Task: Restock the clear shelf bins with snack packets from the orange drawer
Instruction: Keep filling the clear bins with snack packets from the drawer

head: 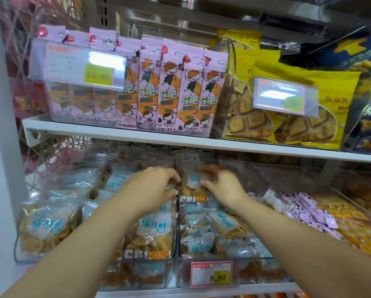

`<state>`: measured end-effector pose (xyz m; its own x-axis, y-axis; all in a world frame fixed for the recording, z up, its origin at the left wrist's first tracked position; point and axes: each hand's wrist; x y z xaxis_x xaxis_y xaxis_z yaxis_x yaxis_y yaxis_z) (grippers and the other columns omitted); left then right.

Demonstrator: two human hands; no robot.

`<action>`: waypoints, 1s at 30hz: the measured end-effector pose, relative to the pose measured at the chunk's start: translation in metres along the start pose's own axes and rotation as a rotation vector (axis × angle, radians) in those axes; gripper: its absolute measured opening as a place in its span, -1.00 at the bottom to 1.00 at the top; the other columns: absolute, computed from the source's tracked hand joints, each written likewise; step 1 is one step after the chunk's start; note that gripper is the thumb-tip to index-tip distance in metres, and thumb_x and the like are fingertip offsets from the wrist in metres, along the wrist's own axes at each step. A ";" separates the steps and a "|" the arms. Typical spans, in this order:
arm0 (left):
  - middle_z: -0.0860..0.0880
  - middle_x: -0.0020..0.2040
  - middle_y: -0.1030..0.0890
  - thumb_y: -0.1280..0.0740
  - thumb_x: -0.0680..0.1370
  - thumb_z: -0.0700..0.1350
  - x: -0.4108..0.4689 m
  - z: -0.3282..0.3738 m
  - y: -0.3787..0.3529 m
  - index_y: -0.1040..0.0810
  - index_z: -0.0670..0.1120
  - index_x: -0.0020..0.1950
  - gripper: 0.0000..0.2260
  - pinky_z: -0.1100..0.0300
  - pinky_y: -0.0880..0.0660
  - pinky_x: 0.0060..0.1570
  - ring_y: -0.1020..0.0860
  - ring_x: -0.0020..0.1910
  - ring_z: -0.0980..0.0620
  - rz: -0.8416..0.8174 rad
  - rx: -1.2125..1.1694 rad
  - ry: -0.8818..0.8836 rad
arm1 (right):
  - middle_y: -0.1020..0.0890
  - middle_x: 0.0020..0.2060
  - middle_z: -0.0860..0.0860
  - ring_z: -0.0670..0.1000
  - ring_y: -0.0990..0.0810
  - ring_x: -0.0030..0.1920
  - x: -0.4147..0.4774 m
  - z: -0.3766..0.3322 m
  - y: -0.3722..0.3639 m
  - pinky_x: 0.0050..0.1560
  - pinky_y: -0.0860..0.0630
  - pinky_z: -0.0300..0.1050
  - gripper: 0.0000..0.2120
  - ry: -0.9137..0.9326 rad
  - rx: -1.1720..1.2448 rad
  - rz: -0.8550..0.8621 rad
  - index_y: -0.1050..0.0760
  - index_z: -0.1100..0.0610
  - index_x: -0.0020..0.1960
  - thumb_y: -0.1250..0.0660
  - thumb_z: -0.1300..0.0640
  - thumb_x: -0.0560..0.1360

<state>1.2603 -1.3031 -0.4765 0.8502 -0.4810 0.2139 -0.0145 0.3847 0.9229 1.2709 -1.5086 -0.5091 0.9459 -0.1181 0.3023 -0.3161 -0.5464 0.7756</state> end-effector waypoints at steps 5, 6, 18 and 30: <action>0.09 0.23 -0.55 -0.33 0.56 0.02 0.002 -0.003 0.001 -0.50 0.11 0.24 -0.74 0.05 -0.47 0.19 -0.48 0.21 0.09 -0.015 -0.019 -0.013 | -0.63 0.07 0.11 0.08 -0.59 0.05 0.013 -0.003 -0.003 -0.06 -0.38 -0.30 -0.68 0.000 0.095 0.262 -0.49 0.18 0.21 -0.38 0.25 0.47; 0.09 0.23 -0.55 -0.32 0.56 0.02 0.002 -0.004 0.001 -0.50 0.11 0.24 -0.74 0.06 -0.47 0.19 -0.48 0.21 0.09 -0.015 -0.017 -0.016 | -0.62 0.07 0.11 0.08 -0.59 0.07 0.014 -0.004 -0.002 -0.02 -0.40 -0.28 -0.67 0.021 0.089 0.261 -0.49 0.18 0.22 -0.38 0.26 0.47; 0.10 0.24 -0.53 -0.29 0.57 0.02 0.001 -0.004 0.002 -0.49 0.11 0.26 -0.74 0.04 -0.45 0.19 -0.46 0.23 0.07 -0.041 0.005 -0.025 | -0.38 0.25 0.03 0.13 -0.57 0.08 -0.006 -0.013 -0.004 0.02 -0.55 0.01 -0.61 0.267 -0.446 0.121 -0.39 -0.01 0.33 -0.31 0.13 0.52; 0.09 0.24 -0.54 -0.28 0.58 0.02 0.002 -0.001 0.000 -0.48 0.13 0.26 -0.75 0.04 -0.46 0.17 -0.48 0.20 0.05 -0.051 0.054 -0.017 | -0.40 0.31 0.08 0.16 -0.51 0.21 -0.001 -0.015 -0.009 0.21 -0.47 0.00 -0.47 0.245 -0.459 -0.203 -0.30 -0.05 0.43 -0.36 0.05 0.51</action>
<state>1.2621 -1.3033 -0.4761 0.8417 -0.5122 0.1709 0.0000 0.3166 0.9486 1.2718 -1.4916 -0.5082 0.9637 0.1779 0.1990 -0.1805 -0.1147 0.9769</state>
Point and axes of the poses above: each hand's wrist, its own x-axis towards the middle knuckle, its own y-axis out of the back of the hand, z = x × y
